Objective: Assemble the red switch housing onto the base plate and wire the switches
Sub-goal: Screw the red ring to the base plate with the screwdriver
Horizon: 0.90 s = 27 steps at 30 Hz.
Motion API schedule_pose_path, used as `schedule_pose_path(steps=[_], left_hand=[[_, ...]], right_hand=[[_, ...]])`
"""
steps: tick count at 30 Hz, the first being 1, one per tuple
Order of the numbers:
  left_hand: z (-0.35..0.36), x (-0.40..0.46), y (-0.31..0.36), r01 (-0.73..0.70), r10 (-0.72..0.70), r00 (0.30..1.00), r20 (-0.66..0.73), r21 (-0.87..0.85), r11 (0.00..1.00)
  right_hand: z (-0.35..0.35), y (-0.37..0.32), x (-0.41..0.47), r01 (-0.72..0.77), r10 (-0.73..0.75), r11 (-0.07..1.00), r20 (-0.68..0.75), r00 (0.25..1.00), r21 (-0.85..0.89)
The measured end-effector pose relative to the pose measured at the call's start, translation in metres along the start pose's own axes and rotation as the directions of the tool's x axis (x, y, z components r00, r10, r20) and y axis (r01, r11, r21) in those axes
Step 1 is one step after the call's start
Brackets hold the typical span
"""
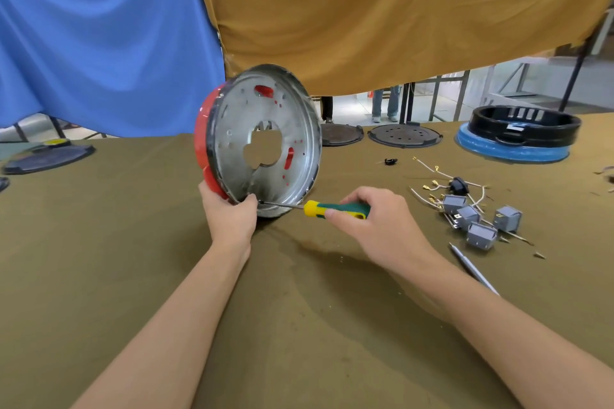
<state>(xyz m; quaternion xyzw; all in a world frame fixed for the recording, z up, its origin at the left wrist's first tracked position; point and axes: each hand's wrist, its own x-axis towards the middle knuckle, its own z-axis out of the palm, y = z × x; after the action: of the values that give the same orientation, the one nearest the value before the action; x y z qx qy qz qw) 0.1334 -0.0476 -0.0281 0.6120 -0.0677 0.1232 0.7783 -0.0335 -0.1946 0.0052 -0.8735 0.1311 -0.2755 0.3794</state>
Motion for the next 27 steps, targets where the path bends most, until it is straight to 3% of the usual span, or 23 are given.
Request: schedule_pose_path(steps=[4,6,8,12,15,19,23,25,27], left_hand=[[-0.0005,-0.0008,-0.0011,-0.038,0.038,0.999,-0.003,0.023,0.999],[-0.0007,-0.0011,-0.0008,-0.023,0.023,1.000,-0.008,0.024,0.999],[-0.0006,-0.0008,-0.0007,0.011,-0.011,1.000,-0.016,-0.004,1.000],[-0.0015,0.0009,-0.0002,0.059,-0.062,0.998,-0.033,-0.074,0.995],[-0.0014,0.0017,-0.0016,0.041,-0.042,0.999,-0.017,-0.032,0.999],[-0.0005,0.0002,-0.0008,-0.040,0.039,0.999,0.016,0.063,0.997],[-0.0011,-0.0014,-0.0005,-0.091,0.089,0.996,0.025,0.100,0.991],[-0.0011,-0.0017,-0.0002,-0.074,0.073,0.997,0.022,0.077,0.994],[-0.0013,-0.0002,-0.0006,-0.001,0.001,1.000,0.010,0.009,1.000]], right_hand=[[0.0027,0.0013,0.0023,-0.266,0.251,0.956,0.126,0.960,0.124],[0.0038,0.0015,0.0020,-0.304,0.278,0.937,0.160,0.947,0.170],[0.0046,0.0005,0.0018,-0.226,0.210,0.967,0.132,0.969,0.119],[0.0027,-0.0040,0.0002,0.082,-0.076,0.995,0.087,0.993,-0.060],[0.0021,-0.0031,-0.0010,0.128,-0.125,0.986,0.033,0.992,-0.107],[0.0035,-0.0004,-0.0013,-0.106,0.102,0.993,0.083,0.991,0.047],[0.0029,0.0005,0.0003,-0.462,0.360,0.799,0.309,0.880,0.384],[0.0047,-0.0002,0.0001,-0.502,0.379,0.768,0.349,0.857,0.398],[0.0085,-0.0029,-0.0005,-0.429,0.338,0.851,0.310,0.889,0.302]])
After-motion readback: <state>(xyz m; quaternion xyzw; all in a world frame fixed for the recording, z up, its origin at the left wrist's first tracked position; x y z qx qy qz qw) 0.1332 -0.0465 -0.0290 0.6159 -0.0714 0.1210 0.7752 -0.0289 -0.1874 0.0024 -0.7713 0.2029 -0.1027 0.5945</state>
